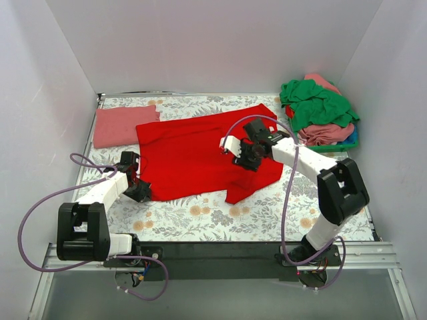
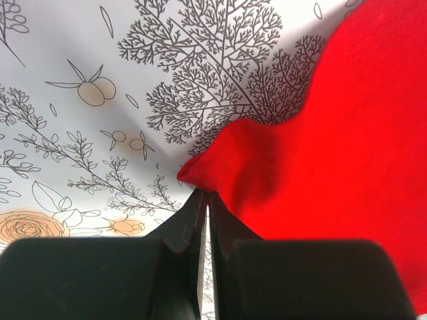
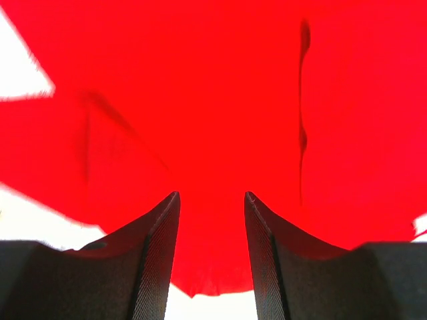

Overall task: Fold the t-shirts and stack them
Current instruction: Fold the tshirt

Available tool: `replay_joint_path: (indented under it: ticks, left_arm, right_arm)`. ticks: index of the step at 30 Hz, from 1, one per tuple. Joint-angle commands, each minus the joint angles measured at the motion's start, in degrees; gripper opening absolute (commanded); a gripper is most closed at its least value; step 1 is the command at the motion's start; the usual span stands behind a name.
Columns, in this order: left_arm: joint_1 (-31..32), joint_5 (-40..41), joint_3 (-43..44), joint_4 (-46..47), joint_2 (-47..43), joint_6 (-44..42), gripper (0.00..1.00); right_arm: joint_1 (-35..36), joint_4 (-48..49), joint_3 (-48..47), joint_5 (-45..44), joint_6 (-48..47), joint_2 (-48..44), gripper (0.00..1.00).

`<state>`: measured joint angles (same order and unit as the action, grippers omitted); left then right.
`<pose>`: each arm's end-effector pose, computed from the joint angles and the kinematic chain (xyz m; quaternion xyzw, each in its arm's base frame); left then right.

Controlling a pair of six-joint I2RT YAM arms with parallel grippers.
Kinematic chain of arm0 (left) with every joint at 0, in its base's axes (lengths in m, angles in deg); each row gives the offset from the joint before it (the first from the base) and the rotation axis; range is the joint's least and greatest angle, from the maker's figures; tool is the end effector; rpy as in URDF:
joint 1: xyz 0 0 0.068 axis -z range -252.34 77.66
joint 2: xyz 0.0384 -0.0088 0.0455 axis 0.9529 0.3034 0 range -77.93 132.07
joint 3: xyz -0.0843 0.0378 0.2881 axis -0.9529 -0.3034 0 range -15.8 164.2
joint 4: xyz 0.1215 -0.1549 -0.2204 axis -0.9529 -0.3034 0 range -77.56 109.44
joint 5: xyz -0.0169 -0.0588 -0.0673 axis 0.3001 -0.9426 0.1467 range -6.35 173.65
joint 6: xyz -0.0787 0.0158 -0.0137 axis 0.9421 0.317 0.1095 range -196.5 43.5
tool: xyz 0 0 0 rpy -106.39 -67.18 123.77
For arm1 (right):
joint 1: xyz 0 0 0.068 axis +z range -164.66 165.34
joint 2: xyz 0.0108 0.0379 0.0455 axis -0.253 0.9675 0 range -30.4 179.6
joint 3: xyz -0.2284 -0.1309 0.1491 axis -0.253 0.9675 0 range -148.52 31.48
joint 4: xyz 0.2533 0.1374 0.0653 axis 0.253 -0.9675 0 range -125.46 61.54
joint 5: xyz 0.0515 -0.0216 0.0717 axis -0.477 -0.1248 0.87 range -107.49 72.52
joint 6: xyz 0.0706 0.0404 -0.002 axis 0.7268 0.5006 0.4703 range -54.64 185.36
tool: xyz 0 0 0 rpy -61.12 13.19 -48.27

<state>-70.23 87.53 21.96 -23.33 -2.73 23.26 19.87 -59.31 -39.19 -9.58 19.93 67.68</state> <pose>0.2290 -0.0037 0.1327 -0.7515 0.6534 -0.0450 0.0800 0.3358 0.2428 0.2068 -0.6309 0.7233 0.0401 0.2779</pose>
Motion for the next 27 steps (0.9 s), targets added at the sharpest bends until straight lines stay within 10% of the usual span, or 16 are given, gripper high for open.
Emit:
replay_joint_path:
  ticks: [1,27]
  left_arm:
    - [0.0,0.1,0.2,1.1,-1.5,-0.7,0.00]
    - [0.0,-0.5,-0.9,1.1,-2.5,-0.6,0.00]
  right_arm:
    - [-2.2,-2.8,4.2,7.7,-3.5,-7.0,0.50]
    - [0.1,-5.9,6.2,12.7,-7.7,3.1,0.45]
